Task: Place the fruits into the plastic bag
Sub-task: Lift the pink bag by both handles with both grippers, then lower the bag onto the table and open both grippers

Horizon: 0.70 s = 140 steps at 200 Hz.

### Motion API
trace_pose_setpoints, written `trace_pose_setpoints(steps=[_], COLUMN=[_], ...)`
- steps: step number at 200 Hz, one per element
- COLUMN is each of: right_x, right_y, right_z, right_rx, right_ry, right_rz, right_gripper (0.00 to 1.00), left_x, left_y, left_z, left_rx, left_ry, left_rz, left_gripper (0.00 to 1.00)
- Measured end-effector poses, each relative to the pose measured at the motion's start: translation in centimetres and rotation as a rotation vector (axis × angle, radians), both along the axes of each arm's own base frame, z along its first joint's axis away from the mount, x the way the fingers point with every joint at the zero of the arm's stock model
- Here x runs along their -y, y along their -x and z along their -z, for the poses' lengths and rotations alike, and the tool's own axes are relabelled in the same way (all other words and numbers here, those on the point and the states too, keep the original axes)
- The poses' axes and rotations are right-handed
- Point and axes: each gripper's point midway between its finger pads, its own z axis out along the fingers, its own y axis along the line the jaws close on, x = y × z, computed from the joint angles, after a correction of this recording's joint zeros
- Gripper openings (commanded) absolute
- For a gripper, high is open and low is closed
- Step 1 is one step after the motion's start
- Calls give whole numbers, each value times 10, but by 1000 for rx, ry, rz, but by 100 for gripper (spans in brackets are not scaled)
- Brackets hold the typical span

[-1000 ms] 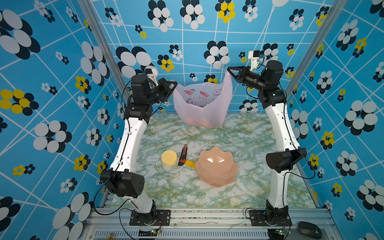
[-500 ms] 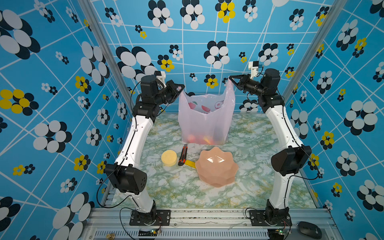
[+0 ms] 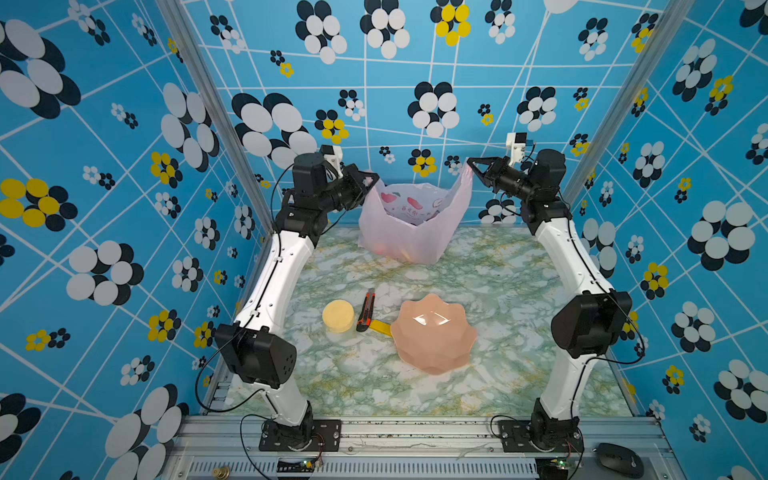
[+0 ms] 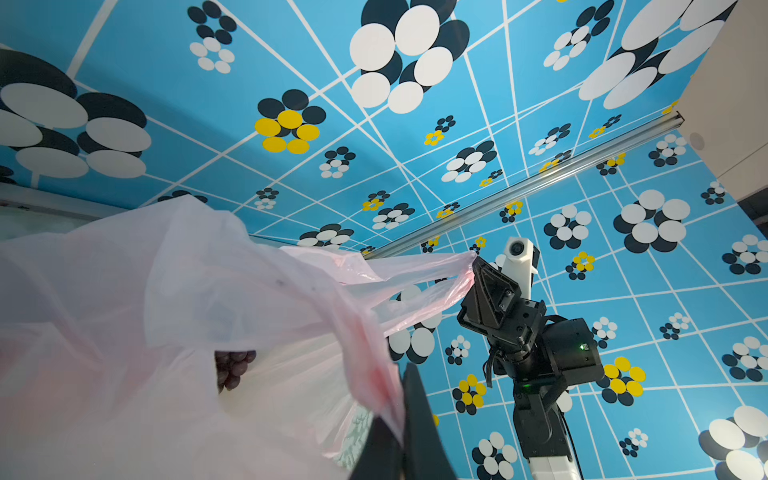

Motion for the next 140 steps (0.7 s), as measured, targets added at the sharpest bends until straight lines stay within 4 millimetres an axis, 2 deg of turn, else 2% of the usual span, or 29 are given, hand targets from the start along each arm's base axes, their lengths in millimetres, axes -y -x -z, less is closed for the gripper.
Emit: trace_pose_setpoints(steps=[23,30,45,55,78,82,110,122,140], right_x=[9,10,12,12,14,14,20,23,25], right_y=[-1,0,2,5,12,13,16,16,16], right_z=[1,2,2,3,9,10,17,20,25], right_rx=[2,-1,-6,-10,-15,-21,-33,-40,-55], right_ry=[-3,-3,-4,-4,2,-1,6,6,17], right_rz=[16,18,21,19,14,15,24,28,33], right_gripper=[0,5,21,29,42,43,55,64,68], left_x=[2,3,4,5,6,6,6,6,5], left_y=[0,0,1,2,2,2,0,0,0], left_z=[1,1,1,2,9,11,28,33,37], left_rx=[-2,-2,-3,0,-23,-23,-59,-64,-72], left_ry=[0,0,-1,-8,-17,-22,-38,-54,-68], left_rz=[5,5,8,12,13,16,17,19,14], left_gripper=[4,8,27,34,42,48,59,69,72])
